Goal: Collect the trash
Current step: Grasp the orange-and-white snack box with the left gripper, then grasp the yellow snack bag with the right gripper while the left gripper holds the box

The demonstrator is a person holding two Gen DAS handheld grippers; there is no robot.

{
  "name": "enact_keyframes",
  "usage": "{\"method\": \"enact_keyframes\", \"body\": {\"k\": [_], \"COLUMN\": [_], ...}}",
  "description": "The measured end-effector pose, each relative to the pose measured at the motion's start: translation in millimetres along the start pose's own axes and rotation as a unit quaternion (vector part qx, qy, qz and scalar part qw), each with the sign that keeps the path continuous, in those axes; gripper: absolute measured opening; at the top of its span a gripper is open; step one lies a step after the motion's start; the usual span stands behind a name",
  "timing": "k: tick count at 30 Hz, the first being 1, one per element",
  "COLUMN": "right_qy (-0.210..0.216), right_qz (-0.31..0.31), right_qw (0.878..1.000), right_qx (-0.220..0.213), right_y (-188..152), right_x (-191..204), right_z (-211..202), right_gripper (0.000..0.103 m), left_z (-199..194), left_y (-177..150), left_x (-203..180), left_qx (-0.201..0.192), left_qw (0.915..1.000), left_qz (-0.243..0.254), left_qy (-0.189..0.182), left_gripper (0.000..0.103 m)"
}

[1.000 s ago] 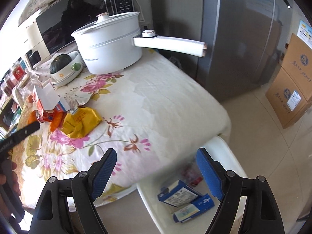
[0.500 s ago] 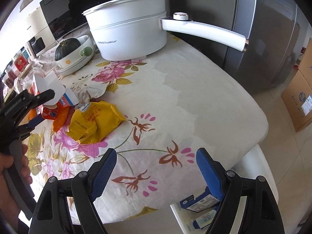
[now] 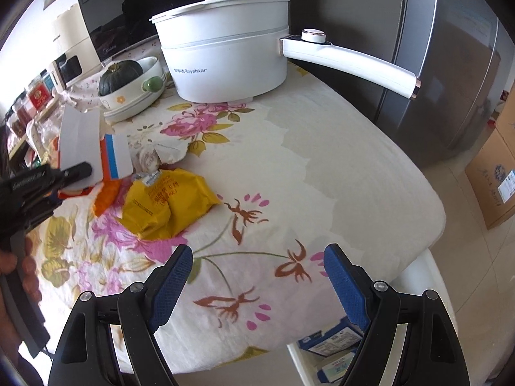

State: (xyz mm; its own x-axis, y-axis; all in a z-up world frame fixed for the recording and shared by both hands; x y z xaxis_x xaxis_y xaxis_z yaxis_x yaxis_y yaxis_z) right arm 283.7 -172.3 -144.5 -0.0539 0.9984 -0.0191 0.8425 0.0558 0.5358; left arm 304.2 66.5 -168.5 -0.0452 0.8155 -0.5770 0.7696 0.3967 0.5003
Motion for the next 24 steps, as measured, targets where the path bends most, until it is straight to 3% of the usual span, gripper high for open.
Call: {"method": "enact_keyframes", "body": {"k": [4,13,21,24], "right_qy": [0.015,0.041,0.005,-0.004], "right_qz": [0.007,-0.015,-0.044,-0.052], "right_qw": [1.0,0.999,0.999,0.999], "right_qx": [-0.002,-0.009,-0.018,-0.016], "right_y": [6.2,14.9,17.0,15.1], "right_x": [19.3,82.4,108.6,109.6], "right_z": [3.9,17.9,40.9,49.2], "right_gripper": [0.085,0.085,0.085,0.081], "left_z": [-25.3,-70.6,-94.7,-98.4], "left_y": [-2.5,-7.8,-13.9,-14.4], "left_x": [-1.3,21.2,38.4,42.3], "left_qx": [0.009,0.014,0.014,0.014], "left_qw": [0.9991,0.9975,0.9946,0.9945], "left_qz": [0.041,0.064,0.089,0.09], "left_qy": [0.005,0.028,0.051,0.053], "left_gripper": [0.033,0.033,0.033,0.033]}}
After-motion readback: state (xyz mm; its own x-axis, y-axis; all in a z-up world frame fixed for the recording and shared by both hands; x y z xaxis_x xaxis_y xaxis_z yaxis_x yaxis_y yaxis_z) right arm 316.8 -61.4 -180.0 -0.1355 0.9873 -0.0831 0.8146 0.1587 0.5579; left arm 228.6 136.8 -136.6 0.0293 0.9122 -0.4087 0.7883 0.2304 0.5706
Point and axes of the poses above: each gripper's, at about its wrist camera, not at the fingertips, and z roughly the way its jaws point, x to its left, y to its top, the point moved 7 cm from there along z, roughly the way its jaws point, and after that the axes turned 8 degrees about -y, right-handed, at the moved point
